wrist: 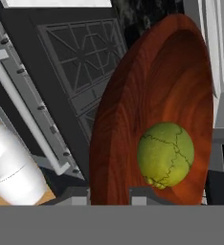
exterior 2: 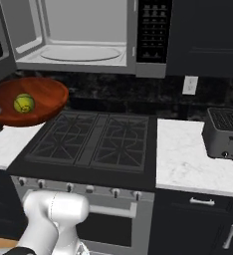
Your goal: Pick the lime from the sink and place it in the bowl. Then pick the bowl and place it in the microwave. Then close the microwave door and press the start button.
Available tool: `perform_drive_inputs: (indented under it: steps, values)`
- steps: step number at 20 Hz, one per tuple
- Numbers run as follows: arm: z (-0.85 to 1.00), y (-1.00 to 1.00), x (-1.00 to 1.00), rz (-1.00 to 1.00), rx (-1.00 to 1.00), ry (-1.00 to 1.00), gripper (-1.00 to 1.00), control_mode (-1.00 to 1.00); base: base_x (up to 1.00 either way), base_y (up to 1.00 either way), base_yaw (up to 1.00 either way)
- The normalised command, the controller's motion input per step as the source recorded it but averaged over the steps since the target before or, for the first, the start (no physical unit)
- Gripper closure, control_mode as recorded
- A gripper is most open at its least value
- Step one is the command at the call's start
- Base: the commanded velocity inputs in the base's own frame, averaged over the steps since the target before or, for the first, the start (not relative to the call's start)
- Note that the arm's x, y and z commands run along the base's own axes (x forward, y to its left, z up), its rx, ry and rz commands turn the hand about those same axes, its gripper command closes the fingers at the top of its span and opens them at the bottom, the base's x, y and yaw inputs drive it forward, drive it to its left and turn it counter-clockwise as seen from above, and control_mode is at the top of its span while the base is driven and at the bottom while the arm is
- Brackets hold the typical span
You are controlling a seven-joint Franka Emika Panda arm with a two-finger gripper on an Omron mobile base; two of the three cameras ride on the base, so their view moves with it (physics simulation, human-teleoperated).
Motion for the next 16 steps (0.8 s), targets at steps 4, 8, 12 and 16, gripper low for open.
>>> perform_drive_inputs:
  steps: [4, 8, 12, 16]
  values:
    - [0.00, 0.00, 0.00, 0.00, 0.00, 0.00, 1.00, 1.00, 0.33, 0.00, 0.00]
    - [0.00, 0.00, 0.00, 0.00, 0.00, 0.00, 1.00, 1.00, 0.43, -0.03, 0.00]
    - [0.00, 0.00, 0.00, 0.00, 0.00, 0.00, 1.00, 1.00, 0.27, -0.05, 0.00]
    - [0.36, 0.00, 0.00, 0.03, 0.02, -0.12, 1.00, -1.00, 0.00, 0.00, 0.00]
